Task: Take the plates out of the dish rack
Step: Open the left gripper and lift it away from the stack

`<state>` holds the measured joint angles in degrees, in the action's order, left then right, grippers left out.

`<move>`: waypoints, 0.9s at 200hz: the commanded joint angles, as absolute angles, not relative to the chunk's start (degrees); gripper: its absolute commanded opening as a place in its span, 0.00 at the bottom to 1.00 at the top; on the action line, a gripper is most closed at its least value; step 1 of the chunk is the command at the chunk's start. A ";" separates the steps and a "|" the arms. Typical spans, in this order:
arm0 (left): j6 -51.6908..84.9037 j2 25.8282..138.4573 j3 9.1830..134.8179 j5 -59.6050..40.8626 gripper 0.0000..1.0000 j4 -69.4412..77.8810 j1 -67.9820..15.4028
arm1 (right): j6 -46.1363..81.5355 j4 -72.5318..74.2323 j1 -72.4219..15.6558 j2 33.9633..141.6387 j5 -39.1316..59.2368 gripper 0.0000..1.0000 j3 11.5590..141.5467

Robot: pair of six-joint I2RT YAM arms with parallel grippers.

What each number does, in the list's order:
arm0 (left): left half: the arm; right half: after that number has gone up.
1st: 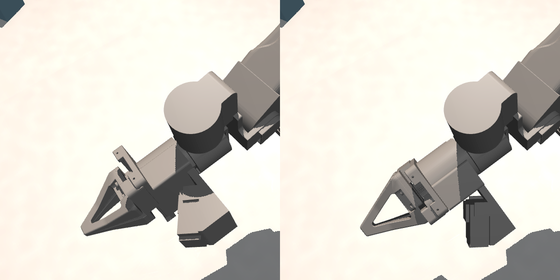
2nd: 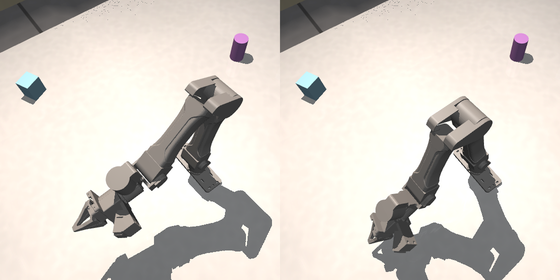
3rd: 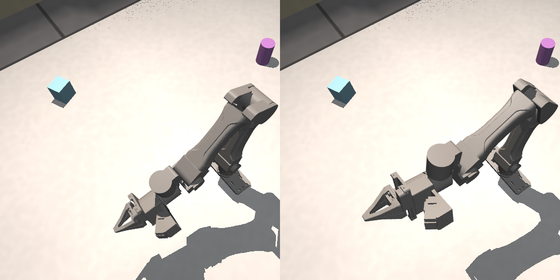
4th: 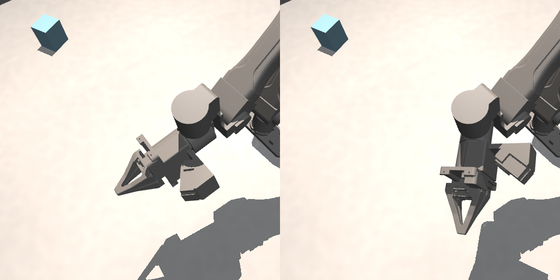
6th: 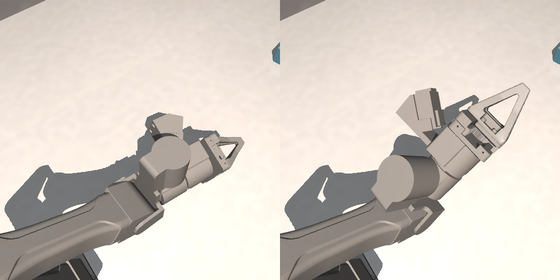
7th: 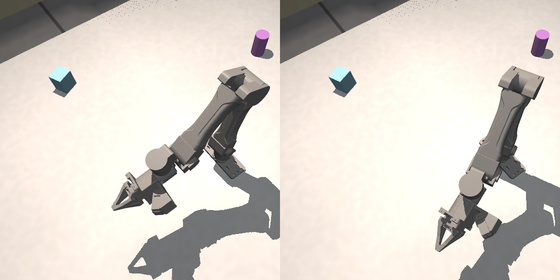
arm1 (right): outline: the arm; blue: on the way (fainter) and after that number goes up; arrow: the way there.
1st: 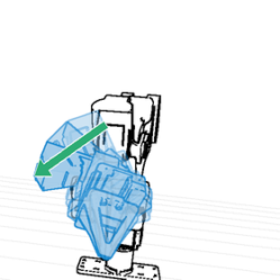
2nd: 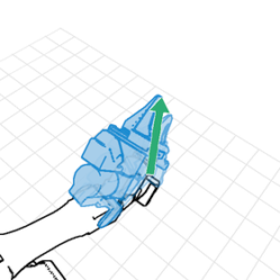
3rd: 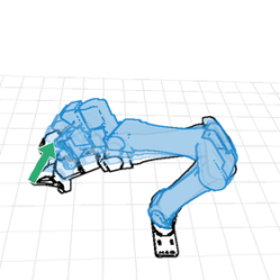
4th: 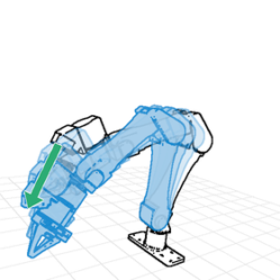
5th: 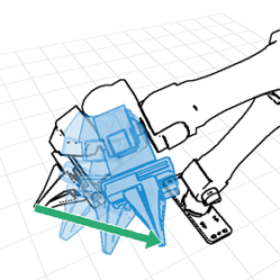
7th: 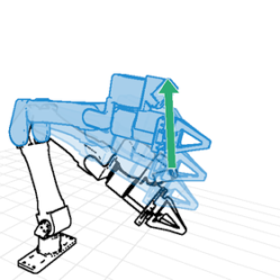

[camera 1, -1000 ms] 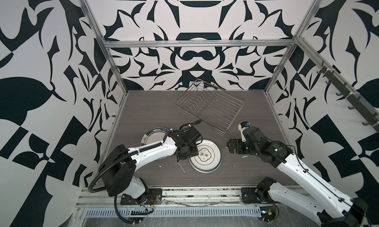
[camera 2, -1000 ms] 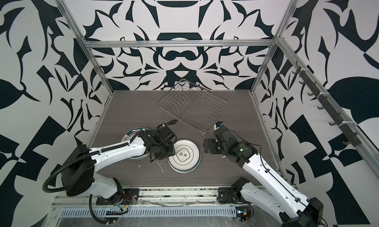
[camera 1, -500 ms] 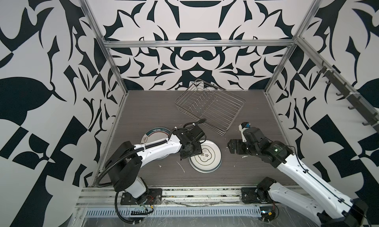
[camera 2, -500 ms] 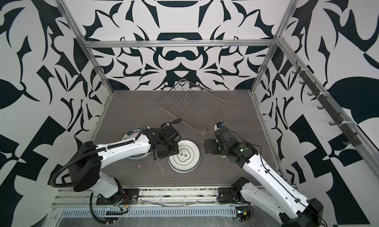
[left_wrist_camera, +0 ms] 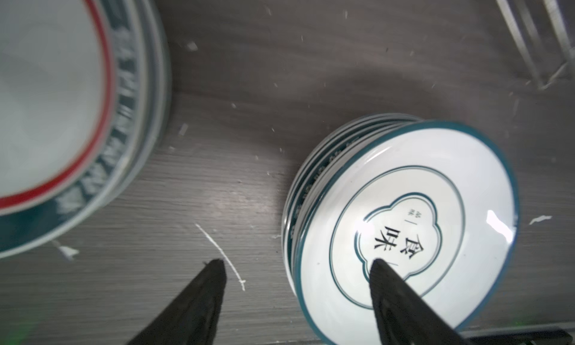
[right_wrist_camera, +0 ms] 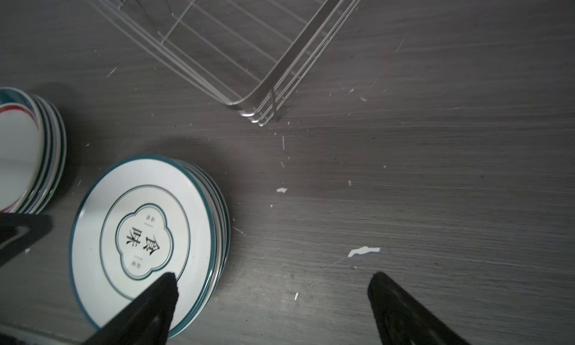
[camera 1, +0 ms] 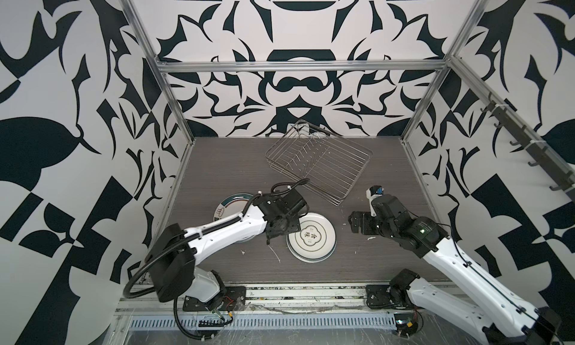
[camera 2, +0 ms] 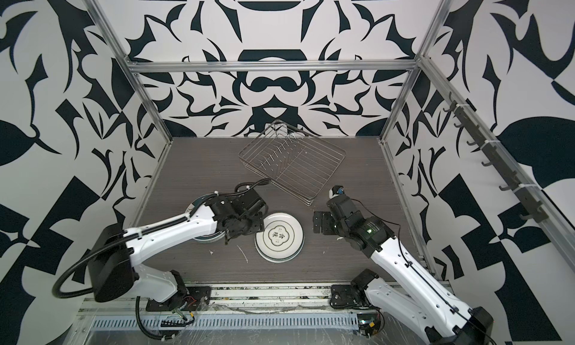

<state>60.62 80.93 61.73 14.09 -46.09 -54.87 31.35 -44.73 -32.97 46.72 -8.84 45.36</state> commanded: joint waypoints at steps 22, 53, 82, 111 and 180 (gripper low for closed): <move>56.31 68.00 64.12 35.98 0.89 -53.35 -54.21 | 32.57 -45.14 -32.72 42.35 -26.51 0.99 48.30; 53.80 60.73 61.53 45.05 0.99 -50.90 -49.67 | 33.66 -44.49 -32.63 41.35 -40.18 0.99 47.72; 46.74 56.81 57.94 49.45 0.99 -43.97 -44.48 | 29.85 -38.10 -32.61 41.31 -49.73 0.99 44.74; 38.70 55.18 53.30 54.65 0.99 -34.60 -40.88 | 24.99 -25.67 -32.43 42.13 -60.48 0.99 37.11; 18.98 55.80 36.62 53.54 0.99 1.85 -30.31 | 14.05 -7.91 -17.92 52.02 -48.48 0.99 33.82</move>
<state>26.00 55.07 38.98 55.44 -13.72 -35.59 17.39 -15.94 -22.68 50.96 -53.74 32.93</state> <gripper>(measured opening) 0.992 0.995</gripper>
